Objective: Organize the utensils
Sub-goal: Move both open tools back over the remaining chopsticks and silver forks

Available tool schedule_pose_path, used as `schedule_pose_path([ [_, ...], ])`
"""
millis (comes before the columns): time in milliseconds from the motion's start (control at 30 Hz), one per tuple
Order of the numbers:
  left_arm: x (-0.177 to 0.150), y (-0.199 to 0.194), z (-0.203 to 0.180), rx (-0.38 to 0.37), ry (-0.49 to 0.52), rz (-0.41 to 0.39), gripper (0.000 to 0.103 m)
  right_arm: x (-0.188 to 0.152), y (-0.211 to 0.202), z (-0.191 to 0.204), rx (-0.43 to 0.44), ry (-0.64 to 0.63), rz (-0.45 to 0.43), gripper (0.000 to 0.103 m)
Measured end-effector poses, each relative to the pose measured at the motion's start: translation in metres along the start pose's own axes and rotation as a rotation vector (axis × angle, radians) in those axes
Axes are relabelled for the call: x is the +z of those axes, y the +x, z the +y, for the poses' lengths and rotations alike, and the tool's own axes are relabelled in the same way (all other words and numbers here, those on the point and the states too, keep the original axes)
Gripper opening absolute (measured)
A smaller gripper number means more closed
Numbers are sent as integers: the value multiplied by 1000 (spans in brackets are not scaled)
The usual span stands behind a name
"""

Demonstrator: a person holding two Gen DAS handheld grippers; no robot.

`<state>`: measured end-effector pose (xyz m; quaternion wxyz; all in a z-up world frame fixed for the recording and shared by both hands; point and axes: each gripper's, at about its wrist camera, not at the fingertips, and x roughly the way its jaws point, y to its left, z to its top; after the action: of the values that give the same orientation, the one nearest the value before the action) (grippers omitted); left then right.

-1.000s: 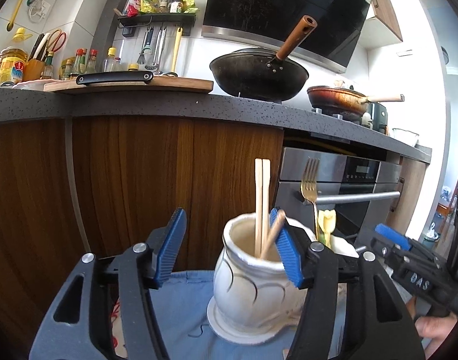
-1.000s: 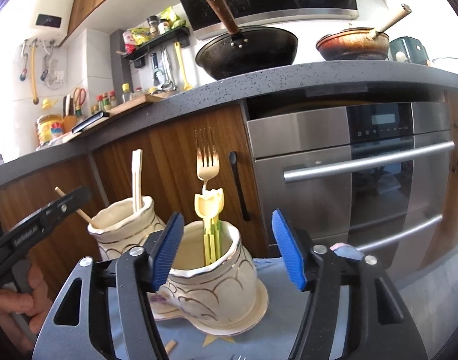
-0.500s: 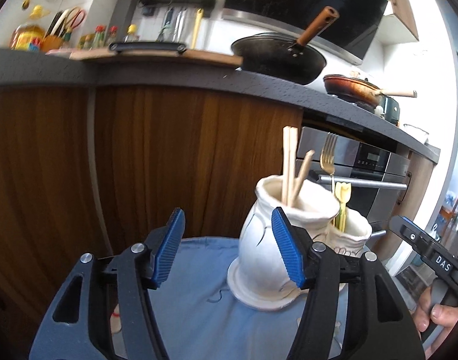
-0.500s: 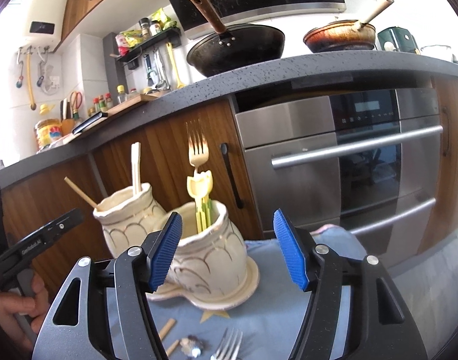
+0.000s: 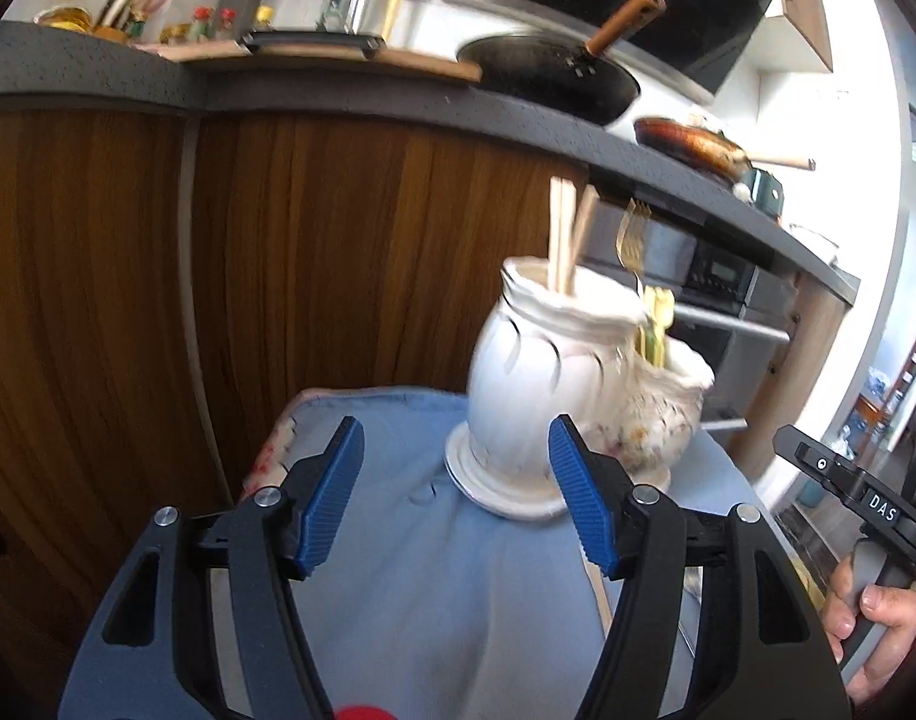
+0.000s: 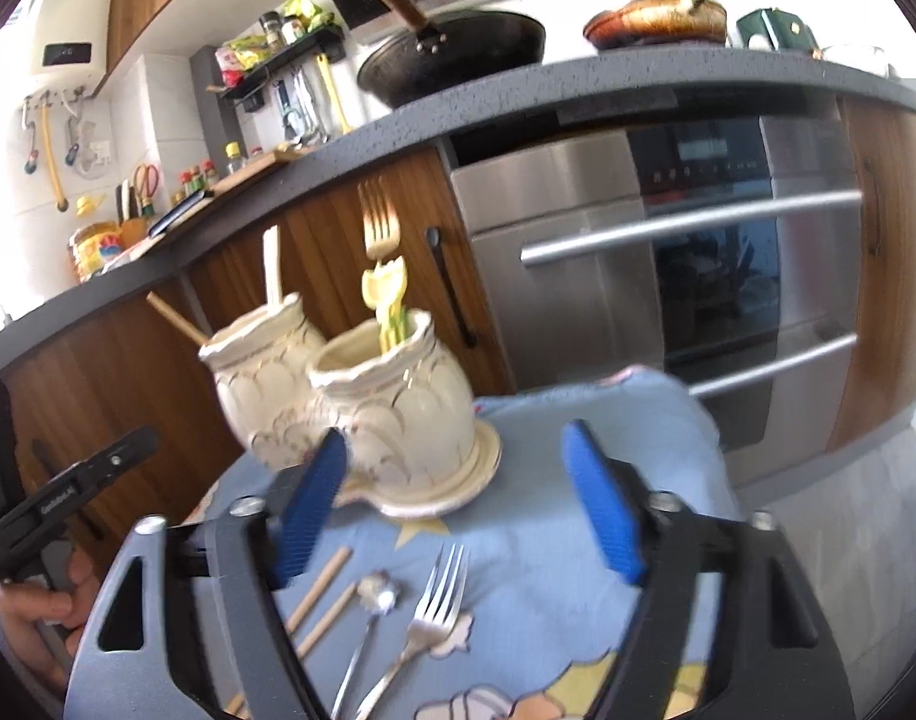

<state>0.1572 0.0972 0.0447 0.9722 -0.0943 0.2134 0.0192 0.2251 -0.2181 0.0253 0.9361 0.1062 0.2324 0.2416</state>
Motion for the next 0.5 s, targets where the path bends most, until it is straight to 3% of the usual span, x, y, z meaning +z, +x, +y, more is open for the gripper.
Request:
schedule_pose_path([
  [267, -28, 27, -32, -49, 124, 214, 64, -17, 0, 4, 38, 1, 133, 79],
  [500, -46, 44, -52, -93, 210, 326, 64, -35, 17, 10, 2, -45, 298, 70],
])
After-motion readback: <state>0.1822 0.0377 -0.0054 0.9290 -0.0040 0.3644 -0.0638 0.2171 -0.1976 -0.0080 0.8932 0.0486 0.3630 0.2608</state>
